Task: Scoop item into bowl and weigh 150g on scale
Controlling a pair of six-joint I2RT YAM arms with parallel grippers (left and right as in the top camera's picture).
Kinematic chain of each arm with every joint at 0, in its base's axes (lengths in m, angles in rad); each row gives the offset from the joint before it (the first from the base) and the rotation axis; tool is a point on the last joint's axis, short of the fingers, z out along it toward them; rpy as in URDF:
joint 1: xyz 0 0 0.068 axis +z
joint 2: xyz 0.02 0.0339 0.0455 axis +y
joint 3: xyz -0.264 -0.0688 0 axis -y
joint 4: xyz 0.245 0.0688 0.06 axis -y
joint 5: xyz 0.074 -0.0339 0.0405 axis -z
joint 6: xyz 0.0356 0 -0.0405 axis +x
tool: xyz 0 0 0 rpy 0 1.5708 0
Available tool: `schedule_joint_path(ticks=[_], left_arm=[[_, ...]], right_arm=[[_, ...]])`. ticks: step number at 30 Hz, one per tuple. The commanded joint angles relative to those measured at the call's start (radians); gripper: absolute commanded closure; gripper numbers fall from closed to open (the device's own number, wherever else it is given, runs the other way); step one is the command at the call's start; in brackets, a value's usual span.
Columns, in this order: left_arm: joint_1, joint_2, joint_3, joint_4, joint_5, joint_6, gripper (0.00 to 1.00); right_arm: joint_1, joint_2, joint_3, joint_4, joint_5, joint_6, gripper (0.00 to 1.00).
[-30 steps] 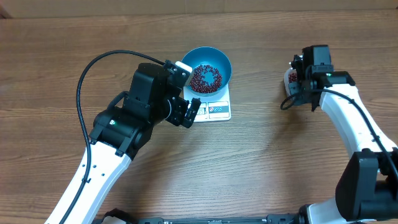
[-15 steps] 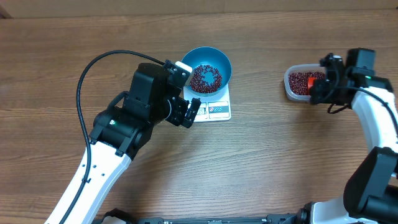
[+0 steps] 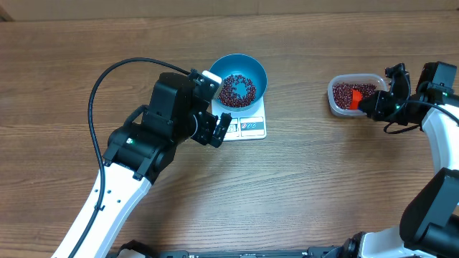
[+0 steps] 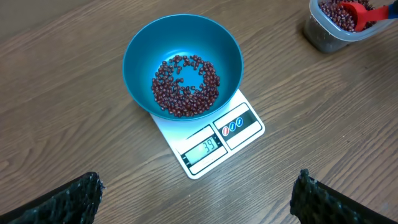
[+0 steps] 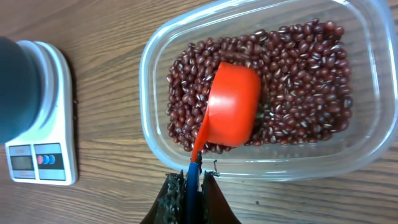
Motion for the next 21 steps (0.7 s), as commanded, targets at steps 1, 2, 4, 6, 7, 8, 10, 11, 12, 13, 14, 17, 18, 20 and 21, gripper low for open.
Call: schedule_joint_path(ticks=[1, 2, 4, 6, 7, 8, 10, 11, 12, 13, 14, 17, 18, 20, 21], left_arm=[[0.004, 0.005, -0.006, 0.0, 0.007, 0.016, 0.01], [0.004, 0.005, -0.006, 0.0, 0.007, 0.016, 0.01], [0.004, 0.005, -0.006, 0.0, 0.006, 0.016, 0.0], [0.004, 0.005, -0.006, 0.0, 0.007, 0.016, 0.0], [0.004, 0.005, -0.006, 0.0, 0.007, 0.016, 0.0], [0.004, 0.005, -0.006, 0.0, 0.007, 0.016, 0.0], [0.004, 0.005, -0.006, 0.0, 0.007, 0.016, 0.0], [0.004, 0.005, -0.006, 0.0, 0.007, 0.016, 0.0], [0.004, 0.005, -0.006, 0.0, 0.007, 0.016, 0.0], [0.004, 0.005, -0.006, 0.0, 0.007, 0.016, 0.0], [0.004, 0.005, -0.006, 0.0, 0.007, 0.016, 0.0], [0.004, 0.005, -0.006, 0.0, 0.007, 0.016, 0.0], [0.004, 0.006, -0.006, 0.0, 0.007, 0.016, 0.0], [0.004, 0.005, -0.006, 0.0, 0.007, 0.016, 0.0], [0.004, 0.005, -0.006, 0.0, 0.007, 0.016, 0.0]], right_arm=[[0.002, 0.013, -0.014, 0.002, -0.08, 0.034, 0.96], [0.001, 0.014, -0.014, 0.002, -0.08, 0.034, 0.96], [0.0, 0.016, -0.014, 0.003, -0.08, 0.033, 0.96], [-0.002, 0.02, -0.014, 0.003, -0.08, 0.033, 0.96], [-0.002, 0.023, -0.014, 0.003, -0.08, 0.034, 0.96], [-0.002, 0.027, -0.014, 0.003, -0.08, 0.033, 0.96], [-0.003, 0.033, -0.014, 0.003, -0.08, 0.034, 0.96], [-0.003, 0.035, -0.014, 0.003, -0.08, 0.034, 0.96], [-0.003, 0.035, -0.014, 0.003, -0.08, 0.033, 0.96], [-0.003, 0.036, -0.014, 0.003, -0.08, 0.034, 0.96], [-0.005, 0.035, -0.014, 0.004, -0.08, 0.034, 0.96], [-0.019, 0.036, -0.014, 0.003, -0.08, 0.037, 0.96], [-0.024, 0.036, -0.014, 0.003, -0.08, 0.041, 0.96], [-0.04, 0.036, -0.014, 0.003, -0.08, 0.052, 0.96], [-0.048, 0.036, -0.014, 0.004, -0.08, 0.06, 0.96]])
